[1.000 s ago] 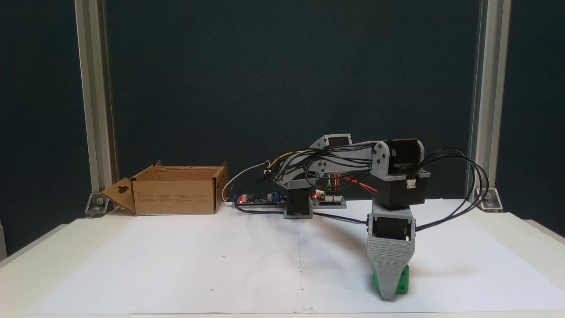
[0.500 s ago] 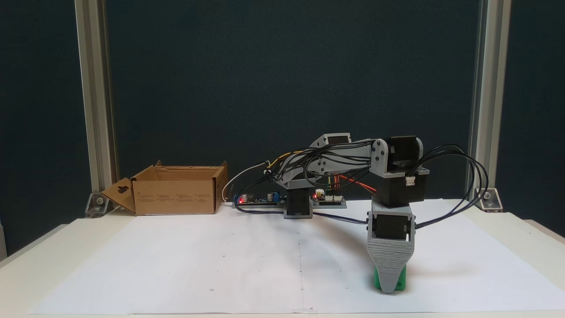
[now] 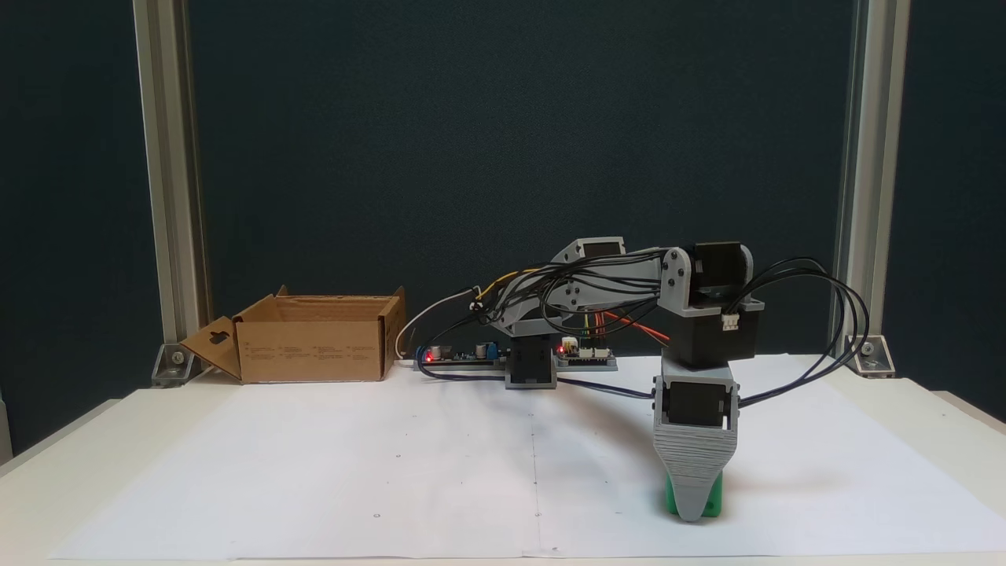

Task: Grasp a green dice and put it in the bin.

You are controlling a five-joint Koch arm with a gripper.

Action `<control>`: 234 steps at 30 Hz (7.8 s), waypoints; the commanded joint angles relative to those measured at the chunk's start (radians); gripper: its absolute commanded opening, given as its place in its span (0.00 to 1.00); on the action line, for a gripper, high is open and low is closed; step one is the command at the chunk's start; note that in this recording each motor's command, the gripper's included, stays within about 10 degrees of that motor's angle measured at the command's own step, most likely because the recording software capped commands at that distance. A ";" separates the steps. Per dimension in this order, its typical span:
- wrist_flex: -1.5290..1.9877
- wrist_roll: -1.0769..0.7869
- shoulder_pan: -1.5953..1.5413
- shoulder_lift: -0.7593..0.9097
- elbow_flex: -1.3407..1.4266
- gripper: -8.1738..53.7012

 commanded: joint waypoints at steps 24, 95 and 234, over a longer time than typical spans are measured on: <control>0.222 0.015 0.049 0.494 -0.040 0.32; -0.718 -1.279 2.275 0.988 1.295 0.32; -2.915 -0.555 0.390 1.954 2.987 0.86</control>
